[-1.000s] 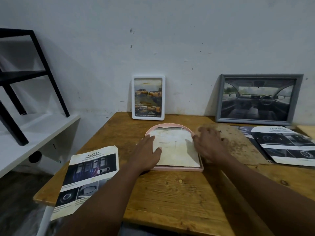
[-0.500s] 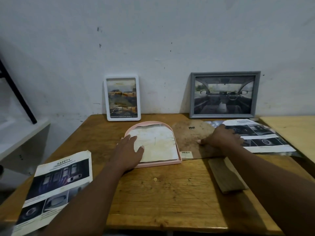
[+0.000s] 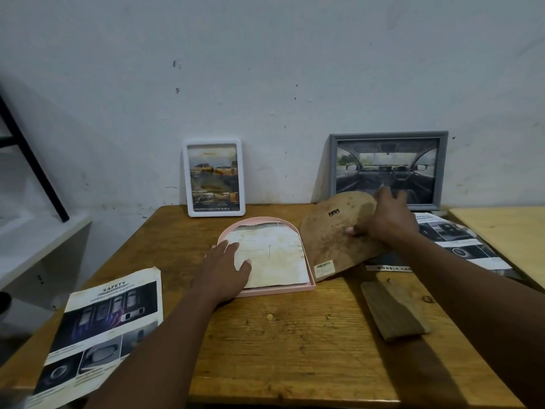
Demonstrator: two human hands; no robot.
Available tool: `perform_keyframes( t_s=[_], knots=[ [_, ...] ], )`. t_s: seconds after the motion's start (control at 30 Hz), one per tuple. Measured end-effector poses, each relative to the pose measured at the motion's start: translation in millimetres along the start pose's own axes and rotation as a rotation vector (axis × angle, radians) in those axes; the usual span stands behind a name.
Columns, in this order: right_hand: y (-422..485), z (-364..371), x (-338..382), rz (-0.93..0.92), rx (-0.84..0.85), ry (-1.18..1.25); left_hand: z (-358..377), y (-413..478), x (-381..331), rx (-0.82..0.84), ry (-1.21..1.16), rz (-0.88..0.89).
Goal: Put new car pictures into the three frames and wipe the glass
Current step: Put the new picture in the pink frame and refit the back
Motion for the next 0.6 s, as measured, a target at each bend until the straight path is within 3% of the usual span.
perform_keyframes(
  t_s=[0.2,0.37,0.6],
  knots=[
    [12,-31,6,0.001,-0.126,0.155,1,2,1,-0.003,0.01,-0.006],
    [-6,12,26,0.042,-0.005,0.294,2,-4,-9,0.002,-0.111,-0.016],
    [-39,81,52,0.029,0.105,0.171,4,-11,-10,-0.004,-0.419,-0.046]
  ],
)
Point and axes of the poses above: each hand's wrist, its own y-axis towards the middle knuckle, its own z-axis out of the palm, x = y × z, the point moved 5 cm from there along y, towards the middle knuckle, and after that the axes turned 3 degrees about -z, right-handed, at the moved point
